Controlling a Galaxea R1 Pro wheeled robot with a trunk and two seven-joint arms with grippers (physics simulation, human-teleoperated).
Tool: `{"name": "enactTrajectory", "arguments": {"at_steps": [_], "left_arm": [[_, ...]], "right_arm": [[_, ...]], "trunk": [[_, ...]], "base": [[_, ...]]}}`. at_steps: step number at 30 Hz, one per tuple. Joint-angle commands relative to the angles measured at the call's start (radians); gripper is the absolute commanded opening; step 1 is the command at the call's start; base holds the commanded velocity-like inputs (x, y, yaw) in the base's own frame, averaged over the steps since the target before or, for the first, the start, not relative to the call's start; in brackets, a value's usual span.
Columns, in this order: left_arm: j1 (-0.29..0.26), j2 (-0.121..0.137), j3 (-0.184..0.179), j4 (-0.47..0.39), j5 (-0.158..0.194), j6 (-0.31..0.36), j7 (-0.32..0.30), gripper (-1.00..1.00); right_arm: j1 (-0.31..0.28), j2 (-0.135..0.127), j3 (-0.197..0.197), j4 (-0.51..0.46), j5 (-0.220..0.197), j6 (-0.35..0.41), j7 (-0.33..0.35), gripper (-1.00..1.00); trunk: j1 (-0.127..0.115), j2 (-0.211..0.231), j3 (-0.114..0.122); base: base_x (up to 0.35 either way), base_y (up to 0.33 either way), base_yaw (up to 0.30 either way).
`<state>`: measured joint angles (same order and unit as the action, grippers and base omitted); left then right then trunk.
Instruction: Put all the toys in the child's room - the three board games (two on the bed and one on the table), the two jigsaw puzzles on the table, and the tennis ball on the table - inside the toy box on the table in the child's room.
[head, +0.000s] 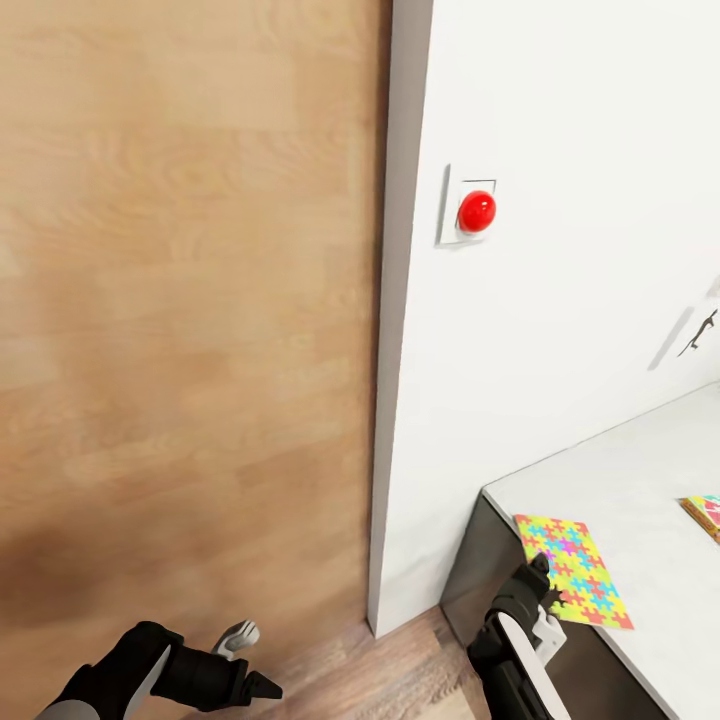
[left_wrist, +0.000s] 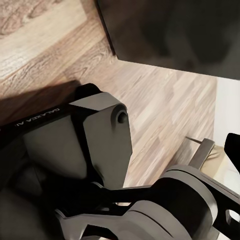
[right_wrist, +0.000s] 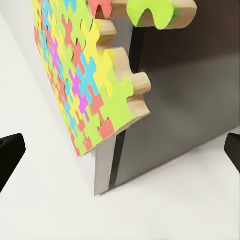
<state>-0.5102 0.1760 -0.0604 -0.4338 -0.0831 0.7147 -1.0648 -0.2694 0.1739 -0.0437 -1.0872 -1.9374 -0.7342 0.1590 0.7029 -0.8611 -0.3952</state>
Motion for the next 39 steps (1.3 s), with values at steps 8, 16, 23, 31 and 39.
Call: {"name": "enactTrajectory", "arguments": {"at_steps": [8,16,23,31,39], "left_arm": [[0.001,0.0,0.0,-0.002,-0.005,0.006,-0.006,1.0],[0.001,0.0,0.0,-0.002,-0.005,0.006,-0.006,1.0],[0.001,0.0,0.0,-0.002,-0.005,0.006,-0.006,1.0],[0.001,0.0,-0.001,-0.002,-0.004,0.006,-0.006,1.0],[0.001,0.0,-0.001,-0.002,-0.004,0.006,-0.006,1.0]], "right_arm": [[-0.001,0.001,-0.001,0.0,-0.011,-0.004,0.008,1.0],[-0.001,0.001,-0.001,0.0,-0.01,-0.004,0.007,1.0],[-0.001,0.001,-0.001,0.0,-0.01,-0.004,0.007,1.0],[-0.001,0.001,-0.001,0.0,-0.01,-0.002,0.007,1.0],[-0.001,0.001,-0.001,0.0,-0.01,0.0,0.007,1.0]], "trunk": [[0.0,-0.001,-0.001],[0.0,-0.001,-0.001],[0.0,-0.001,-0.001],[0.0,-0.001,-0.001],[0.0,-0.001,-0.001]], "base": [[0.0,-0.046,0.0],[-0.06,-0.05,0.0],[-0.014,-0.011,0.0],[-0.001,-0.001,0.0],[0.0,0.0,0.0]]}}
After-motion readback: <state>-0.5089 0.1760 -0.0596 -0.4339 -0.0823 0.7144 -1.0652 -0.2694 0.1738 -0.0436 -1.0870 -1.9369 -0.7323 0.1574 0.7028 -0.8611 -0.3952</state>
